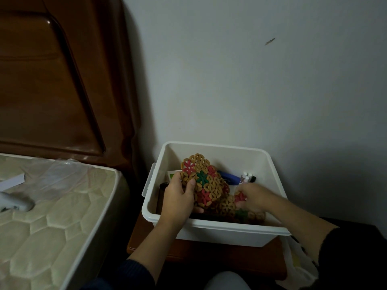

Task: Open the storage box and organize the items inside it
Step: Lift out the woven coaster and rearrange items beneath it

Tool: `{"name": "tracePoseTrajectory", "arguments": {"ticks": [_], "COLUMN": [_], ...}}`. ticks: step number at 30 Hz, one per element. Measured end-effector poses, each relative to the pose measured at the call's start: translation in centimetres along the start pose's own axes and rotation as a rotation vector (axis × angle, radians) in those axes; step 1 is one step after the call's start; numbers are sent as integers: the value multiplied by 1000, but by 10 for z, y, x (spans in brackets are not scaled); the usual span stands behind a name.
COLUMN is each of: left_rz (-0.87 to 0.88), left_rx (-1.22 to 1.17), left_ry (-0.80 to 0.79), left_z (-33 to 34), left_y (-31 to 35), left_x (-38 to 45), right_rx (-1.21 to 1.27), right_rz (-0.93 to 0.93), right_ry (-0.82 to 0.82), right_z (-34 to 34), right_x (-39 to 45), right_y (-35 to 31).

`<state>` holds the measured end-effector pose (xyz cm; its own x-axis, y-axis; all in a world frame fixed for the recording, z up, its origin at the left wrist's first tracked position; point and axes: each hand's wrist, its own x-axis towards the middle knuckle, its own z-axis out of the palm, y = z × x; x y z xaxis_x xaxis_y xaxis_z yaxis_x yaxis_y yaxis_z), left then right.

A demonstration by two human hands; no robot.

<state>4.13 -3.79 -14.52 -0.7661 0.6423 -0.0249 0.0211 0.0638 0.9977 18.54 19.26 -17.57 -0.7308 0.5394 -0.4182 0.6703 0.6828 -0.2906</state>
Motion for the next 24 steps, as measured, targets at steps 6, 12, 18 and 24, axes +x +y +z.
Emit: {"name": "tracePoseTrajectory", "arguments": {"ticks": [6,12,18,24], "left_rz": [-4,-18,-78,-54], "left_rx": [3,-58,-181,-194], "left_ry": [38,3,-165,-259], "left_z": [1,-1,-9,-10], "left_y": [1,10,17,22], "left_x": [-2,-8,-13,-10], "right_rx": [241,1202,1516,1245], "right_rz": [-198,-194,-174,-204], "right_ry": [272,234,67,394], "right_z": [-61,-52,-14,0], "right_x": [-53,-80,-68,-58], "right_y": [-6,-20,-58,-84]}}
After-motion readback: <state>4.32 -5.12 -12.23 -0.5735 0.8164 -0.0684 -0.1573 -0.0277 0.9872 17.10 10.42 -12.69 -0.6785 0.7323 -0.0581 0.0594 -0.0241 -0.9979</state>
